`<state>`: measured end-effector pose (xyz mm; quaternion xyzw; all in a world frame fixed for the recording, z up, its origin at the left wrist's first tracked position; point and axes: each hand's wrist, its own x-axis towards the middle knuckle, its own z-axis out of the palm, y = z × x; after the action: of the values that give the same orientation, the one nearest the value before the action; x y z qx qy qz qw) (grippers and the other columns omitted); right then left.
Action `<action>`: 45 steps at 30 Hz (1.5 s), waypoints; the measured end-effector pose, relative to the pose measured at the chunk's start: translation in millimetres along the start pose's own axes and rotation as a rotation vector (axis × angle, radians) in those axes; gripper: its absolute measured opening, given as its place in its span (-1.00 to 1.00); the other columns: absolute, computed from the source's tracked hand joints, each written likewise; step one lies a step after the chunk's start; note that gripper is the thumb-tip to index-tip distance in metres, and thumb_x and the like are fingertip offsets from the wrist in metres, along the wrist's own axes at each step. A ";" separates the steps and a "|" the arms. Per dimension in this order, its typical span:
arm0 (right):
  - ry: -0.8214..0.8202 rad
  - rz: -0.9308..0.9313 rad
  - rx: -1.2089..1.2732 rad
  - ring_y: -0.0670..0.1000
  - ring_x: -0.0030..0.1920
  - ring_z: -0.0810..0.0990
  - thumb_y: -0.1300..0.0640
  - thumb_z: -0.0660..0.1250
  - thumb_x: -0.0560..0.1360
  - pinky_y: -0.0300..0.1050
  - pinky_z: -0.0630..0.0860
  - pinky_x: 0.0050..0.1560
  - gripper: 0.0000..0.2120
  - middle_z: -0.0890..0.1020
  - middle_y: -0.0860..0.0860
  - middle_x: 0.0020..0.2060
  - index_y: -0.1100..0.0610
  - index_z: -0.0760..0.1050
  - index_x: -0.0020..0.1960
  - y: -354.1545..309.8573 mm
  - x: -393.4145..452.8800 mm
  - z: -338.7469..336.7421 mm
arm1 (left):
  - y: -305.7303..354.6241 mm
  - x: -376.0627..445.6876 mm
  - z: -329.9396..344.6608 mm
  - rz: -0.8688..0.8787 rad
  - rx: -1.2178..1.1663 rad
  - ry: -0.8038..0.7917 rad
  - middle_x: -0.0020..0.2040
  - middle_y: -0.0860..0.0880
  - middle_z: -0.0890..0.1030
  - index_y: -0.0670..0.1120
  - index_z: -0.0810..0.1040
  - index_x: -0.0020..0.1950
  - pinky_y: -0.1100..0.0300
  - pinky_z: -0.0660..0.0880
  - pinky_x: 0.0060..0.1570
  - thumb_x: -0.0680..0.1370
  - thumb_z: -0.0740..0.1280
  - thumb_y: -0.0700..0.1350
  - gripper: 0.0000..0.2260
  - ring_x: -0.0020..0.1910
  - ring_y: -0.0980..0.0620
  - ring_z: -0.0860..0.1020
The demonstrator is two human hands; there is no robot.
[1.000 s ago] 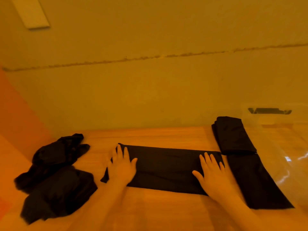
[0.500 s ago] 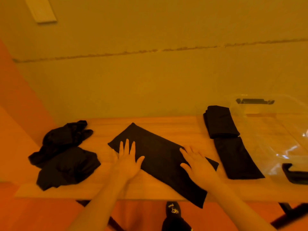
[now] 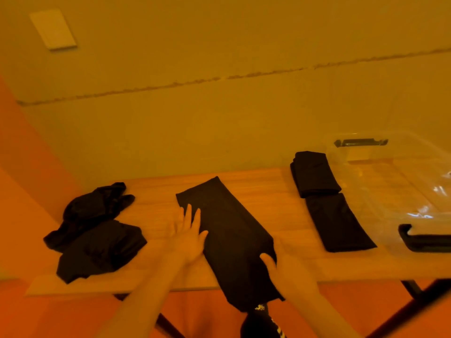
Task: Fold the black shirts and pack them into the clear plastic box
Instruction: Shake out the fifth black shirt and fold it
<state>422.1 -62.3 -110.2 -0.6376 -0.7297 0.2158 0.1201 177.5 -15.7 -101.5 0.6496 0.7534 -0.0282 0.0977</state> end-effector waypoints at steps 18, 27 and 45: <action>-0.201 -0.401 -0.243 -0.14 0.43 -0.31 -0.49 -0.63 0.06 -0.16 -0.24 0.43 0.03 -0.28 -0.15 0.43 -0.04 -0.30 0.44 17.5 38.8 -22.8 | 29.7 7.8 1.1 0.297 -0.212 0.209 0.39 0.01 0.41 0.01 0.40 0.37 0.23 0.21 0.33 0.59 -0.02 0.19 -0.53 0.38 0.07 0.32; -0.307 -0.419 -0.316 -0.18 0.37 -0.33 -0.42 -0.42 0.17 -0.06 -0.28 0.40 -0.05 -0.19 -0.10 0.50 -0.06 -0.21 0.50 -30.1 119.2 -3.3 | 27.2 113.9 -10.0 0.069 0.027 -0.076 0.55 -0.08 -0.12 -0.03 -0.10 0.54 -0.05 -0.12 0.46 0.58 -0.04 0.24 -0.38 0.52 -0.06 -0.15; -0.188 -0.481 -0.137 -0.22 0.42 -0.21 -0.42 -0.41 0.25 -0.28 -0.24 0.38 -0.21 -0.15 -0.24 0.40 -0.12 -0.18 0.41 -0.6 123.6 -9.6 | 36.3 53.2 -17.0 0.338 -0.152 0.207 0.51 0.15 -0.01 0.06 0.11 0.50 0.19 -0.31 0.38 0.61 0.03 0.11 -0.54 0.49 0.15 -0.14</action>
<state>406.4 60.6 -113.8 -0.4296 -0.8811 0.1895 0.0560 204.1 44.5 -91.5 0.7570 0.6397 0.1123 0.0717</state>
